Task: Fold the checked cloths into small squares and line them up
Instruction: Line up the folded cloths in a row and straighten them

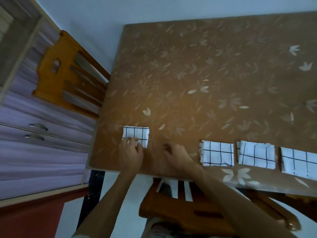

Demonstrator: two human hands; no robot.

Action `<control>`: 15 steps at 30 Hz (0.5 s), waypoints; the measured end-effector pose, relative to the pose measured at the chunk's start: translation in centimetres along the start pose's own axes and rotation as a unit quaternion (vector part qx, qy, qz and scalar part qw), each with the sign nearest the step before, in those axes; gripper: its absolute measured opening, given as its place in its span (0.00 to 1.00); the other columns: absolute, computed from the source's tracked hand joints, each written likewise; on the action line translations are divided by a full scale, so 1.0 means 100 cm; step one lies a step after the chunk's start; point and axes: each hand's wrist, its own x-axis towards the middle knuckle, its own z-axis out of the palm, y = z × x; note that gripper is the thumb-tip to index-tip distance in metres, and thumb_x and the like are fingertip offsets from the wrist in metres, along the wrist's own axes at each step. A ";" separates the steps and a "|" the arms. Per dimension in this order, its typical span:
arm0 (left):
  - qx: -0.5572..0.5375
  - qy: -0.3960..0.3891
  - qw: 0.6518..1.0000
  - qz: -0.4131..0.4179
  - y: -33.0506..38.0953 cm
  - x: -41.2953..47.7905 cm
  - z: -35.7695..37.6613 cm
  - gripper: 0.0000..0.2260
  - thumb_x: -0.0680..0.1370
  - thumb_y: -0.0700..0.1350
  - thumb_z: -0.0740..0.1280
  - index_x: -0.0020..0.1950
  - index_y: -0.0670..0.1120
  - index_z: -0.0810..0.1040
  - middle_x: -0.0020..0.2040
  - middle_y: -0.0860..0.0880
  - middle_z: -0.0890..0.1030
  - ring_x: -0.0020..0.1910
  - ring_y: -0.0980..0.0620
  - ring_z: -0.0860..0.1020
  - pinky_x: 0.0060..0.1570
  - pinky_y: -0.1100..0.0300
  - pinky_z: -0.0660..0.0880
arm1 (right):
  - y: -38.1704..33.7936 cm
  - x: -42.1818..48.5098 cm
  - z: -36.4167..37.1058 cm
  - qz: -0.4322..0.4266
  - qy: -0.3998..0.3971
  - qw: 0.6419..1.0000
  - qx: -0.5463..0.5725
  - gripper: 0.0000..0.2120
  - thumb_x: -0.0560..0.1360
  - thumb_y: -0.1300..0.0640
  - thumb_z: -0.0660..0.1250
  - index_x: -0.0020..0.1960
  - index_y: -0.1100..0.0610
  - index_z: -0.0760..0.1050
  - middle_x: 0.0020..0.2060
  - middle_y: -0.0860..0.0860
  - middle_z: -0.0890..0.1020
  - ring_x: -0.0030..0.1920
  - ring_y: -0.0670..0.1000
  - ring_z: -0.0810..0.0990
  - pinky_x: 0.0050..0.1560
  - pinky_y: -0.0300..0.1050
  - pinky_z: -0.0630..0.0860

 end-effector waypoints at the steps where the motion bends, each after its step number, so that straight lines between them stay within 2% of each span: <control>1: -0.005 0.000 1.000 -0.016 -0.011 0.010 -0.006 0.12 0.80 0.46 0.64 0.61 0.43 0.79 0.64 0.41 0.75 0.64 0.43 0.72 0.59 0.49 0.72 | -0.009 0.008 0.008 0.016 0.001 1.000 0.016 0.11 0.78 0.57 0.62 0.58 0.59 0.77 0.49 0.55 0.84 0.49 0.54 0.82 0.51 0.46 0.77; 4: -0.053 -0.069 0.995 -0.040 -0.042 0.036 -0.015 0.17 0.80 0.46 0.66 0.69 0.45 0.75 0.69 0.42 0.71 0.69 0.42 0.68 0.66 0.50 0.68 | -0.032 0.032 0.031 0.059 -0.007 0.996 0.059 0.13 0.78 0.56 0.62 0.61 0.58 0.74 0.51 0.53 0.83 0.50 0.54 0.81 0.50 0.45 0.77; 7: -0.063 -0.133 0.989 -0.008 -0.060 0.048 -0.015 0.17 0.79 0.49 0.66 0.66 0.45 0.77 0.67 0.43 0.74 0.67 0.43 0.71 0.66 0.51 0.69 | -0.046 0.043 0.046 0.086 0.005 0.991 0.107 0.15 0.77 0.53 0.65 0.62 0.56 0.73 0.52 0.49 0.82 0.51 0.51 0.81 0.51 0.44 0.77; 10: -0.070 -0.154 0.986 -0.006 -0.057 0.040 -0.016 0.13 0.79 0.47 0.67 0.63 0.46 0.79 0.66 0.45 0.73 0.65 0.46 0.72 0.63 0.55 0.70 | -0.048 0.039 0.051 0.107 -0.003 0.989 0.102 0.18 0.77 0.53 0.66 0.66 0.55 0.71 0.54 0.51 0.82 0.52 0.52 0.81 0.53 0.44 0.77; 13: -0.061 -0.165 0.984 0.021 -0.043 0.027 -0.007 0.13 0.80 0.47 0.66 0.64 0.48 0.78 0.67 0.46 0.72 0.65 0.47 0.72 0.65 0.52 0.71 | -0.036 0.025 0.042 0.132 -0.004 0.988 0.076 0.18 0.77 0.54 0.65 0.66 0.55 0.70 0.53 0.52 0.82 0.52 0.53 0.80 0.51 0.45 0.78; 15: -0.052 -0.172 0.983 0.036 -0.030 0.017 0.000 0.14 0.80 0.46 0.65 0.65 0.46 0.78 0.67 0.46 0.72 0.66 0.48 0.71 0.66 0.54 0.69 | -0.022 0.014 0.032 0.146 0.003 0.987 0.062 0.18 0.77 0.55 0.64 0.66 0.55 0.70 0.54 0.52 0.82 0.54 0.54 0.80 0.54 0.47 0.77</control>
